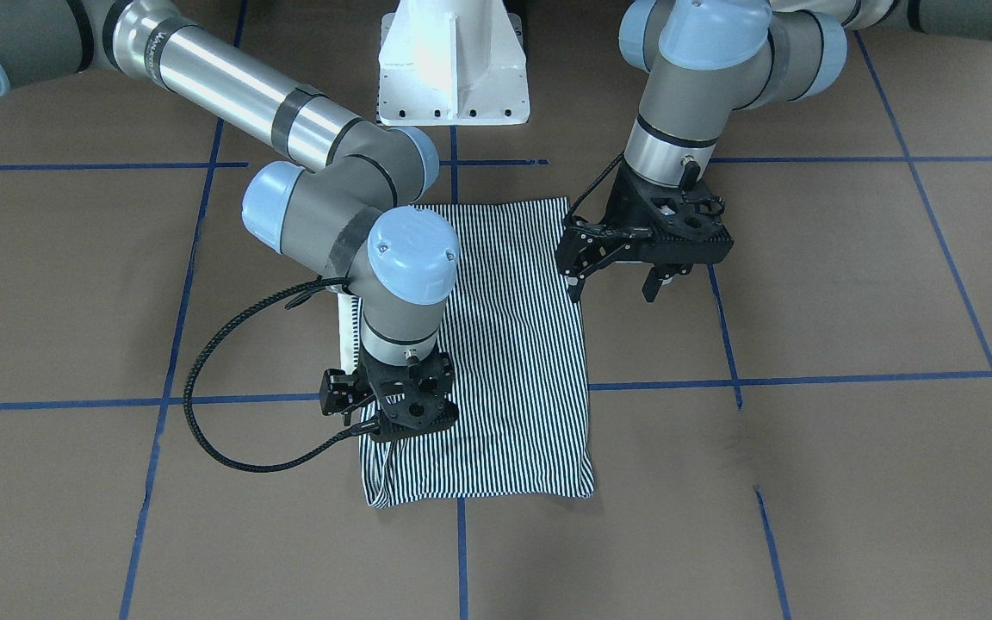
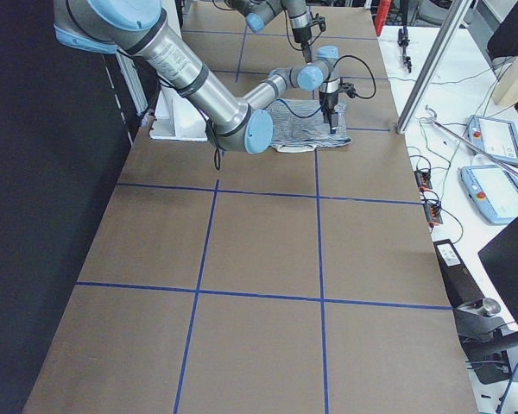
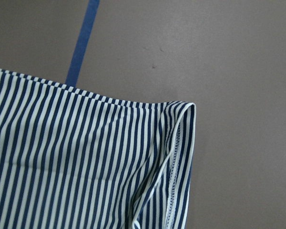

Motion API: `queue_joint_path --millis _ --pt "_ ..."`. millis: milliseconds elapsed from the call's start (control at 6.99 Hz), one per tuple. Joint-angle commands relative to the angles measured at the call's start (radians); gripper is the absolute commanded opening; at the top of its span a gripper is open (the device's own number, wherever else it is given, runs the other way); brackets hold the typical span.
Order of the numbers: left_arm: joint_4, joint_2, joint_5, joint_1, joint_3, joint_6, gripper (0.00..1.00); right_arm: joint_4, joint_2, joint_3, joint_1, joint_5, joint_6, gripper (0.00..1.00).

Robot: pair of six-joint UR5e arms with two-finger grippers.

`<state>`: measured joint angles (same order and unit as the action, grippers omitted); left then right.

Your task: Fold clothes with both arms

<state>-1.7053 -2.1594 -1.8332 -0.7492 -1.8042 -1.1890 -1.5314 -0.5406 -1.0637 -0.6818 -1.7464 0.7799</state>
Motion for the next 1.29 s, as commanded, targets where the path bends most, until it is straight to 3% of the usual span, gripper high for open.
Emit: queue_joint_path --millis 0,573,1145 --pt "-0.001 0.001 -0.017 -0.01 0.003 0.008 1.0 0.024 -0.007 0.036 0.022 0.027 -0.004 1.0" --pt "-0.001 -0.002 -0.018 -0.01 0.002 0.008 1.0 0.025 -0.044 0.045 0.005 0.044 -0.045 1.0" --pt "0.001 -0.002 -0.044 -0.01 -0.003 0.008 1.0 0.03 -0.134 -0.014 -0.107 0.004 -0.199 1.0"
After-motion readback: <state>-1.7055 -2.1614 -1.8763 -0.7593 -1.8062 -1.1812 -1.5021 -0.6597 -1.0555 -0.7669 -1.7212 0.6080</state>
